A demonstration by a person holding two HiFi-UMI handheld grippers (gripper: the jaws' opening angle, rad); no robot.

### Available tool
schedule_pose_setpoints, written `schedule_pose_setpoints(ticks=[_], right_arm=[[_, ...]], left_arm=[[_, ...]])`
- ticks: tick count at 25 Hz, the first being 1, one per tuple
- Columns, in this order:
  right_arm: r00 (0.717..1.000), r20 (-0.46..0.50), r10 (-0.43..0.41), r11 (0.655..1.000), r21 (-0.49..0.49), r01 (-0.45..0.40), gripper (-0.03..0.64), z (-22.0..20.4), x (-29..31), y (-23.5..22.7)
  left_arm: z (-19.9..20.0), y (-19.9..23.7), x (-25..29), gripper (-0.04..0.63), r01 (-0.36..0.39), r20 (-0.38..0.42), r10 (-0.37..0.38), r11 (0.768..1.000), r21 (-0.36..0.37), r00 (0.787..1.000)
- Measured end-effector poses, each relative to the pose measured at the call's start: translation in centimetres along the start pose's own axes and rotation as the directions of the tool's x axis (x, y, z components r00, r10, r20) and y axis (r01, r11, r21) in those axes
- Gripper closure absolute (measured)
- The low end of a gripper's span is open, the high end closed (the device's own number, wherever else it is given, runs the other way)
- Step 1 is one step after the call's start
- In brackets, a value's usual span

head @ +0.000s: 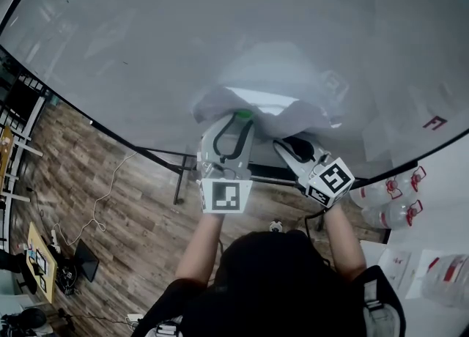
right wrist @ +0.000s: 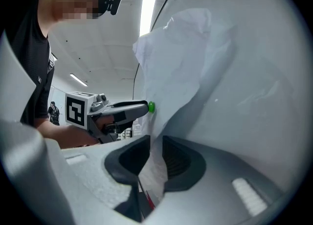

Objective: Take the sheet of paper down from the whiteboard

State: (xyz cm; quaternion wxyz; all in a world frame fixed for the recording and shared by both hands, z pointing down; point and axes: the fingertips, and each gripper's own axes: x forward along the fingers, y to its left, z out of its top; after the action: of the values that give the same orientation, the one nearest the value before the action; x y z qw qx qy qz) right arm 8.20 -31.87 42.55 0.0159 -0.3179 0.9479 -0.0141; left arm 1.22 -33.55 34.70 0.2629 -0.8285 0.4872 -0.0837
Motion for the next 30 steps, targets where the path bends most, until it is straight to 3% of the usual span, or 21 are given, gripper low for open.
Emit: schedule_pose_setpoints(ticks=[7, 12, 30], right_arm=[[1.0, -0.004, 0.016, 1.0, -0.001, -0.016, 0.531, 0.2, 0.1, 0.0], [1.0, -0.008, 0.029, 1.0, 0.004, -0.029, 0.581, 0.2, 0.0, 0.1], [0.996, 0.056, 0.07, 0.992, 0.097, -0.075, 0.572, 1.2, 0.1, -0.1]], left_arm=[[-0.7, -0.3, 0.5, 0.434, -0.025, -0.041, 0.025, 1.0, -0.006, 0.999], [-0.9, -0.1, 0.7, 0.439, -0.043, -0.047, 0.043, 0.999, -0.004, 0.998], [-1.1, 0.2, 0.7, 0.462, -0.078, -0.038, 0.077, 0.997, -0.007, 0.996]])
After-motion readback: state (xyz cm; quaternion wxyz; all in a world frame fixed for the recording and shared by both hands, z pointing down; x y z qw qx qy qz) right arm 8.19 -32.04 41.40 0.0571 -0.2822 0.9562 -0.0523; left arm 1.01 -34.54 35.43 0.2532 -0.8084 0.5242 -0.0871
